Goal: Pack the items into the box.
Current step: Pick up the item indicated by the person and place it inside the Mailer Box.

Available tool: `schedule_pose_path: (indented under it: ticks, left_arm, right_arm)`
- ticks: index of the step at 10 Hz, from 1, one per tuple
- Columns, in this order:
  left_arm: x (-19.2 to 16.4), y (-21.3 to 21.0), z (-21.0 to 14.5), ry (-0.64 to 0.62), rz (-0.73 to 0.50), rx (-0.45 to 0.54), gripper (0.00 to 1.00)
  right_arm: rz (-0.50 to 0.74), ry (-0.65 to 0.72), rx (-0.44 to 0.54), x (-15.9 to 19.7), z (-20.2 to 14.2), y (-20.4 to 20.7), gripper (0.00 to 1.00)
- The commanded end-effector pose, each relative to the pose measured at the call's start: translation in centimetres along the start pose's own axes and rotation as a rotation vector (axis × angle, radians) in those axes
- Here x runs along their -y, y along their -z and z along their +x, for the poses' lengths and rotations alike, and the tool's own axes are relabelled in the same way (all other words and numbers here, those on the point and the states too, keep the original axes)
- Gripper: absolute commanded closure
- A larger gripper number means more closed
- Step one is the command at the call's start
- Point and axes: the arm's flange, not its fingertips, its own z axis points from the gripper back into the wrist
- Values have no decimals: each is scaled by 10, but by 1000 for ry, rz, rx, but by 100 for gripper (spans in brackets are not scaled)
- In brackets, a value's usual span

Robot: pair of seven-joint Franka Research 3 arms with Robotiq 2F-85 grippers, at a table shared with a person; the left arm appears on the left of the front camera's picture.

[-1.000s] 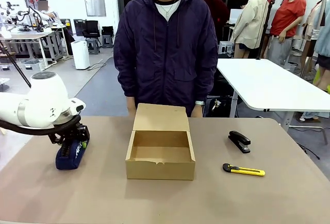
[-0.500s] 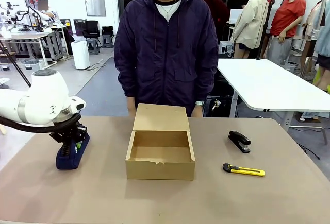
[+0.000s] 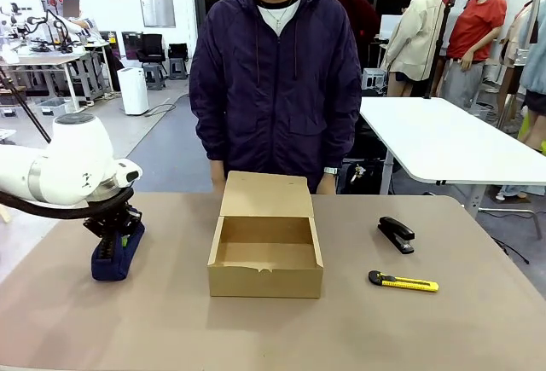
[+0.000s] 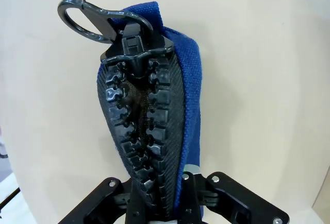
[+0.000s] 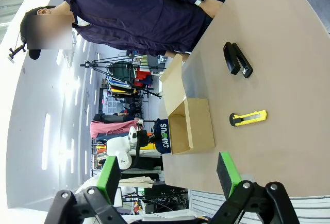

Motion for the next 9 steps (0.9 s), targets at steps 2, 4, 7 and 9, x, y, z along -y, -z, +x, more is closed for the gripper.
schedule_pose_path:
  ticks: [2, 4, 7, 9]
  left_arm:
    - [-6, -29, -8, -91, 14, -26, 100]
    - [-23, -136, -36, -167, -33, -11, 100]
    - [-32, -254, -103, -136, -93, 26, 100]
    - [-36, -287, -127, -125, -95, 72, 100]
  right_arm:
    - [19, -15, 7, -2, 3, -1, 0]
    - [19, -15, 7, -2, 3, -1, 0]
    - [19, -15, 7, -2, 3, -1, 0]
    - [19, -15, 7, -2, 3, -1, 0]
